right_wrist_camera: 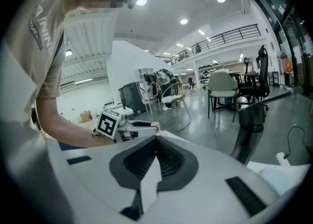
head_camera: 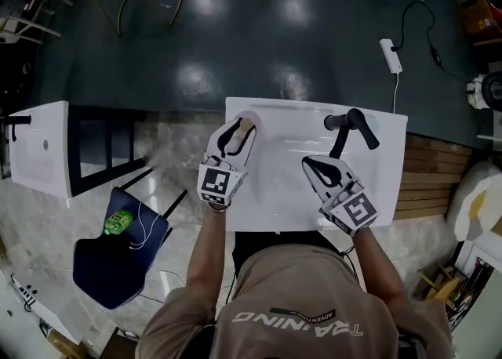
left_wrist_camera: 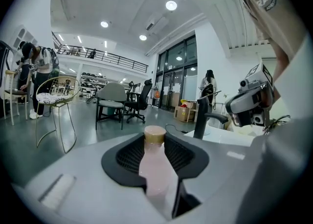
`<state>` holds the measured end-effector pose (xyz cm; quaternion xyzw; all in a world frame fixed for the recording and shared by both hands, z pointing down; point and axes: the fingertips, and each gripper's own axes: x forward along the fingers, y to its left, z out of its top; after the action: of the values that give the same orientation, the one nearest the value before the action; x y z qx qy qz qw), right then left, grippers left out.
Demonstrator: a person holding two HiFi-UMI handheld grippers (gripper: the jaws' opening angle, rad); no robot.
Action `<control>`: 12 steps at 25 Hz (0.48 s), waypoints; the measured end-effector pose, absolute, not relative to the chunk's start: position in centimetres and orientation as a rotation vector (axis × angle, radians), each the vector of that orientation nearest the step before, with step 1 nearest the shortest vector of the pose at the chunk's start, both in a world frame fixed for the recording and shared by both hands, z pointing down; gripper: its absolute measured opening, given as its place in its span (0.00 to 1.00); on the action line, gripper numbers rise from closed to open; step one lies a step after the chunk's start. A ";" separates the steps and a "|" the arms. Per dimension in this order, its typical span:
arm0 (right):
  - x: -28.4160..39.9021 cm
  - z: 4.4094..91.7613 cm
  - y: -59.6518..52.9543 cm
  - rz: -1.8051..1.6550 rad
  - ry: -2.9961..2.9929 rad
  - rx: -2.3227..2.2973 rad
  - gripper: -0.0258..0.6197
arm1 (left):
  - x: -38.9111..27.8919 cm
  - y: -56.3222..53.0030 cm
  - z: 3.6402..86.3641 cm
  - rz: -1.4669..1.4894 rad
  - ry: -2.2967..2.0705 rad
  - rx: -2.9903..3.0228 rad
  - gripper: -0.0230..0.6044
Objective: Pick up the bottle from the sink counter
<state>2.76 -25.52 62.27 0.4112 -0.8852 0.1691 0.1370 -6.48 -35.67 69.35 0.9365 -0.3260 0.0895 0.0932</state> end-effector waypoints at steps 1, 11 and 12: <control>2.7 62.1 -25.6 0.487 -2.562 1.187 0.05 | -6.4 -35.6 69.2 0.263 -0.958 2.779 0.25; 2.7 61.3 -25.9 0.462 -2.598 1.185 0.05 | -6.4 -34.1 65.5 0.176 -0.936 2.778 0.24; 2.8 61.2 -25.9 0.462 -2.601 1.191 0.05 | -6.3 -34.0 64.8 0.162 -0.932 2.787 0.24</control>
<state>2.80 -25.88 61.21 0.4079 -0.8909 0.1584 0.1215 -6.33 -34.05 64.82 0.9423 -0.3152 0.0549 0.0988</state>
